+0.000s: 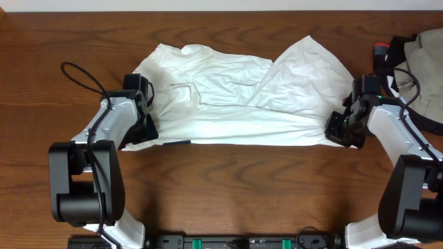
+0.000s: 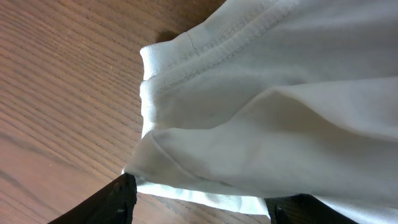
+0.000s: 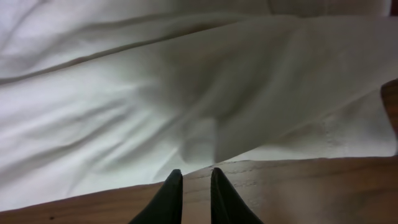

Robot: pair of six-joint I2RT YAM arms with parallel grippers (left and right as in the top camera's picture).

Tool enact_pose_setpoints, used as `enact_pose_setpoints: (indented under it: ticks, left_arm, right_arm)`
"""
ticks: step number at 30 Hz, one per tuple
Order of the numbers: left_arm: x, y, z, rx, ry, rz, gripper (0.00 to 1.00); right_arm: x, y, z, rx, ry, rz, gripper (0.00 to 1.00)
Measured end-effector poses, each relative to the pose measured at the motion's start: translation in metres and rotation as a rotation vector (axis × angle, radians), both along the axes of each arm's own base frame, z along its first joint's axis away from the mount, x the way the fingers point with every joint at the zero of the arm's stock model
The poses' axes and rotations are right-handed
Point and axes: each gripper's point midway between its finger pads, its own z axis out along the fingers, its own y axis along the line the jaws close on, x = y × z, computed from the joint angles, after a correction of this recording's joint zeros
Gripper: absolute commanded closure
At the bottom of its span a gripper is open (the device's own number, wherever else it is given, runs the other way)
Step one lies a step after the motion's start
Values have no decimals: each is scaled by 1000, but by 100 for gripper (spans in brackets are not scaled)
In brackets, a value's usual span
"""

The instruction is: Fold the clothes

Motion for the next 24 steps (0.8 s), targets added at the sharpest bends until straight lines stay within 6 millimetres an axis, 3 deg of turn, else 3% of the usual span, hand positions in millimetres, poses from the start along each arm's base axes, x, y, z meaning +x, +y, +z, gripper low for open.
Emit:
enact_pose_setpoints:
  ticks: [13, 18, 24]
  left_arm:
    - [0, 0, 0, 0, 0, 0, 32]
    - [0, 0, 0, 0, 0, 0, 32]
    - [0, 0, 0, 0, 0, 0, 32]
  right_arm:
    - [-3, -13, -12, -38, 39, -24, 83]
    - [5, -21, -28, -37, 34, -48, 85]
    - [21, -27, -28, -41, -30, -74, 87]
